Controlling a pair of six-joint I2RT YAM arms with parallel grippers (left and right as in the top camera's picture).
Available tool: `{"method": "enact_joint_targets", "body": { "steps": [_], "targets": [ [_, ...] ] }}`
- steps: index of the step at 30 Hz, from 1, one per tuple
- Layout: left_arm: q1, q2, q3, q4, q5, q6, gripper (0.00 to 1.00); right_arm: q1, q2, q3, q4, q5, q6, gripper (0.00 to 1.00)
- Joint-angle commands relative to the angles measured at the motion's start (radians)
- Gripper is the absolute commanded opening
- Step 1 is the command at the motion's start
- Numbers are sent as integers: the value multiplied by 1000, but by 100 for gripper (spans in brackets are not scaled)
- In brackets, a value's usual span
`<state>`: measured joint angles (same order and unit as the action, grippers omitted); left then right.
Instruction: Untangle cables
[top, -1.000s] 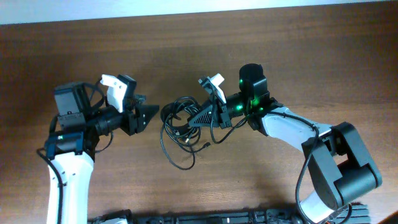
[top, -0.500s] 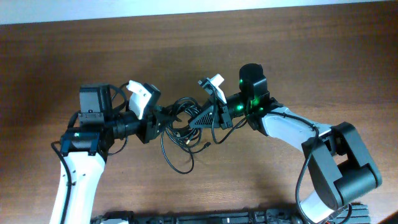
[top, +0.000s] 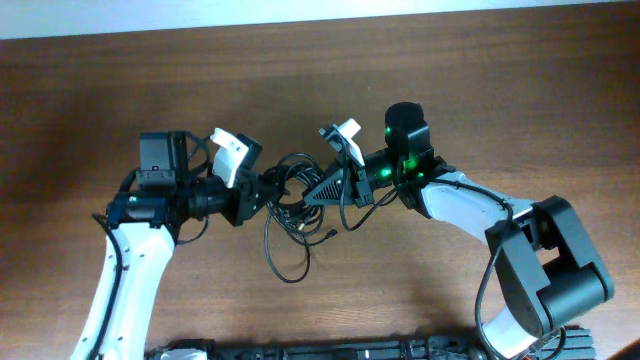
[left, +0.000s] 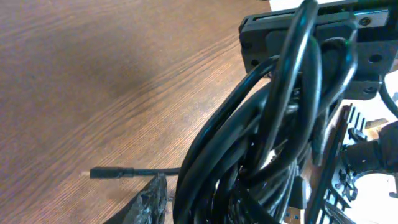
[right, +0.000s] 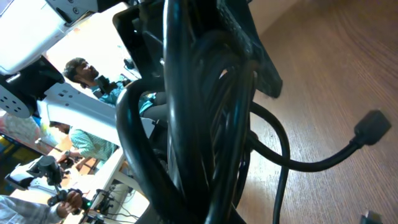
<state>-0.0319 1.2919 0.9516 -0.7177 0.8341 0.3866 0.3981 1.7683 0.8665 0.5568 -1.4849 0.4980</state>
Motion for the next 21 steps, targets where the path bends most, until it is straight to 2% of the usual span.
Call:
{"method": "enact_joint_targets", "body": {
  "steps": [1, 3, 6, 7, 9, 11, 12, 14, 15, 16, 19, 21],
  "targets": [
    [1, 36, -3, 11, -17, 12, 22, 1, -14, 3, 9, -53, -6, 4],
    [1, 43, -3, 28, -20, 11, 16, 1, -14, 3, 9, -53, -6, 4],
    [-3, 53, -3, 69, -21, -11, 0, 1, -14, 3, 9, -53, -6, 4],
    [-3, 55, -3, 74, -25, -11, 0, 0, -14, 3, 9, -52, -6, 4],
    [-3, 55, -3, 74, -62, -12, 0, 0, -14, 3, 9, -47, -16, 11],
    [1, 55, -3, 82, -130, -72, 0, -2, -13, 3, 9, -7, -28, 25],
    [10, 54, -3, 93, -186, -133, 0, -3, -13, 3, 9, 38, -30, 36],
    [26, 54, -3, 97, -211, -174, 0, -12, -13, 3, 8, 106, -42, 65],
    [36, 54, -3, 97, -212, -191, 0, -21, -13, 3, 8, 134, -71, 85],
    [46, 54, -3, 98, -227, -221, 0, -37, -13, 3, 8, 174, -103, 100],
    [55, 54, -3, 99, -360, -357, 0, -97, -13, 3, 14, 241, -95, 99],
    [53, 54, -3, 107, -412, -455, 0, -119, -13, 3, 51, 240, 10, 98]
  ]
}}
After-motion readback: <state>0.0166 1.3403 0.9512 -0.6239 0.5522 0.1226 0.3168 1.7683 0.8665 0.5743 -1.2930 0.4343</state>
